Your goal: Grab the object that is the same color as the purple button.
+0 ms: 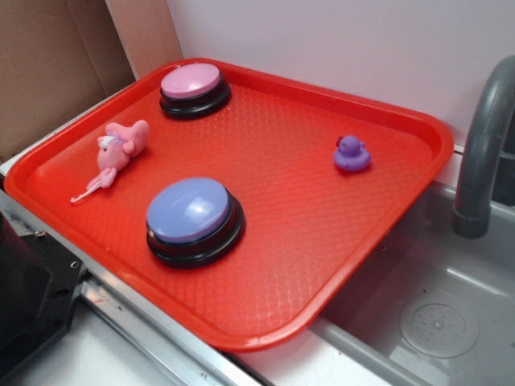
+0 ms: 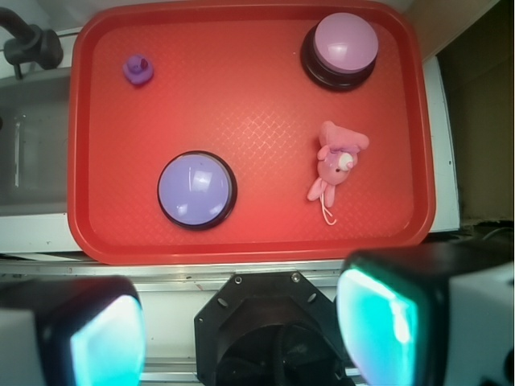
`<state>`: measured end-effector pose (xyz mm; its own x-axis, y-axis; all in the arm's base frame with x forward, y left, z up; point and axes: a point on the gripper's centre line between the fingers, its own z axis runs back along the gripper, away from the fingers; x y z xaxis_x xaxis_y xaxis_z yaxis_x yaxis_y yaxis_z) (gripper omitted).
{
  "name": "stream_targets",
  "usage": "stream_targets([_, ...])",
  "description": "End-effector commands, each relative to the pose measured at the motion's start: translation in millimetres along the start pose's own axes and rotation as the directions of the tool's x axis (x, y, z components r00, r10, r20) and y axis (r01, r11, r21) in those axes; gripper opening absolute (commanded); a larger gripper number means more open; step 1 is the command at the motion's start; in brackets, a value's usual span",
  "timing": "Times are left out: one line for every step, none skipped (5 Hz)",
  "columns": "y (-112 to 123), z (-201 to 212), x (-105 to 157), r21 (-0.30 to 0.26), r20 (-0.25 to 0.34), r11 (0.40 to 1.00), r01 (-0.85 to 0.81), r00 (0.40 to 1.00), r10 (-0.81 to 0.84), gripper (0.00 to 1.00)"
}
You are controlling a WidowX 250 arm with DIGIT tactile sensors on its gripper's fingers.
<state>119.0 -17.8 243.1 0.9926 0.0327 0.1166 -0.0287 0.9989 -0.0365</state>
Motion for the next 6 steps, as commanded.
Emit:
stream_targets([0.0,0.0,0.0,0.000,0.000,1.000,0.000,1.000,0.000,1.00])
stream_targets([-31.9,-7.4,48.6,-0.045,0.128,0.987,0.155,0.981,-0.148,1.00])
stream_targets([-69.9,-40.8,90.6,-0.010,0.150,0.967,0.256,0.956,-0.251,1.00])
stream_targets([-95.4,-84.2,130.5,-0.016,0.127,0.940,0.341,0.933,-0.337,1.00])
stream_targets([-105.9,-130.9,161.9,-0.023,0.088,0.919,0.394,0.916,-0.391,1.00])
stream_targets([-107.0,-155.5,176.4,-0.019,0.053,0.916,0.401,0.915,-0.400,1.00])
